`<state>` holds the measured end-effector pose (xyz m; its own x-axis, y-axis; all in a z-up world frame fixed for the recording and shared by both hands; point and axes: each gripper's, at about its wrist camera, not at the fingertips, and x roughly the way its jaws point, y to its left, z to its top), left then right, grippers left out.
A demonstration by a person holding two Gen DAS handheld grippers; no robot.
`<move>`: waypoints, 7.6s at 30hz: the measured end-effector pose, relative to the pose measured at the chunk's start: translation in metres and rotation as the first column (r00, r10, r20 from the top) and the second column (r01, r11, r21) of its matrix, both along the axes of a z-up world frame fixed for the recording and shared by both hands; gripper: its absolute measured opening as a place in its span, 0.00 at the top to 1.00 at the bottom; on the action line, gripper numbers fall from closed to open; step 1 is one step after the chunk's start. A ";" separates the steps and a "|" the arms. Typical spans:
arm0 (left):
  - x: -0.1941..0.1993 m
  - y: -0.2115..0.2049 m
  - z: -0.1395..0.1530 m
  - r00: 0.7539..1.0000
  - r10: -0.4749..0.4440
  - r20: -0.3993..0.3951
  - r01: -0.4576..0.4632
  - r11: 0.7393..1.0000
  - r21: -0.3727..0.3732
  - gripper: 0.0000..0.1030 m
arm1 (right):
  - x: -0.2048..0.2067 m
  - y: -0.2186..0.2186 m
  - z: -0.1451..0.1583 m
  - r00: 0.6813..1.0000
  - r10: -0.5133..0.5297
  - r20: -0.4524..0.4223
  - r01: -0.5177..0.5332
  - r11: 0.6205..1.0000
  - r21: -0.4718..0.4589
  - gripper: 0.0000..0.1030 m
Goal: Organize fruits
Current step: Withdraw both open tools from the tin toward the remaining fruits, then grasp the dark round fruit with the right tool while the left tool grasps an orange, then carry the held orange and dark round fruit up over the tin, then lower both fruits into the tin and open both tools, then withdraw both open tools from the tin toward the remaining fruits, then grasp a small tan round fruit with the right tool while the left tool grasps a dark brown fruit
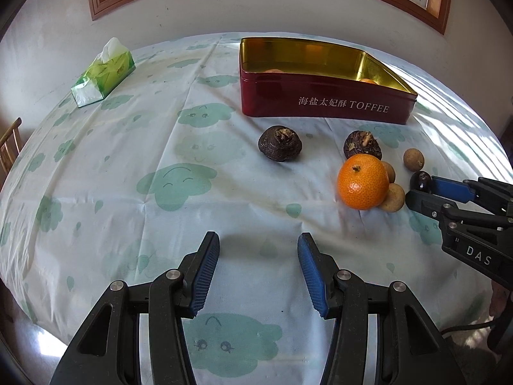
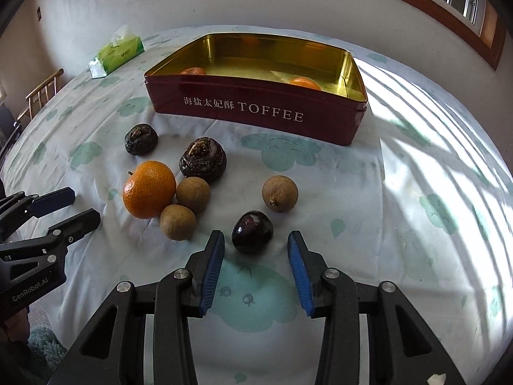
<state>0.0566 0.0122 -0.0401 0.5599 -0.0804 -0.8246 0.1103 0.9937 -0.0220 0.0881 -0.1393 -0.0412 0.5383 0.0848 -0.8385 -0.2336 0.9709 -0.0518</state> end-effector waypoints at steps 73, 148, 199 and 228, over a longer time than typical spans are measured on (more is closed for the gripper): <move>0.035 -0.067 0.003 0.989 -0.145 0.021 0.146 0.989 -0.031 0.59 | -0.005 -0.043 0.002 0.996 -0.092 0.020 0.092 0.996 0.016 0.77; 0.196 -0.033 0.031 0.993 -0.046 0.109 0.048 0.999 -0.010 0.59 | 0.178 -0.017 0.035 0.997 -0.070 0.035 0.069 0.997 0.046 0.76; 0.070 -0.012 0.050 0.992 -0.001 0.129 -0.001 1.000 0.017 0.48 | 0.044 -0.055 0.056 0.985 -0.146 0.092 0.138 0.987 0.087 0.67; 0.022 0.007 0.005 0.998 0.044 0.044 -0.044 0.999 -0.002 0.48 | 0.001 -0.031 0.002 0.998 -0.062 0.006 0.061 0.997 0.038 0.67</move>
<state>0.0782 0.0190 -0.0349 0.5988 -0.0559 -0.7989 0.0676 0.9975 -0.0191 0.0890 -0.1699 -0.0387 0.5495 0.0831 -0.8313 -0.1731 0.9848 -0.0160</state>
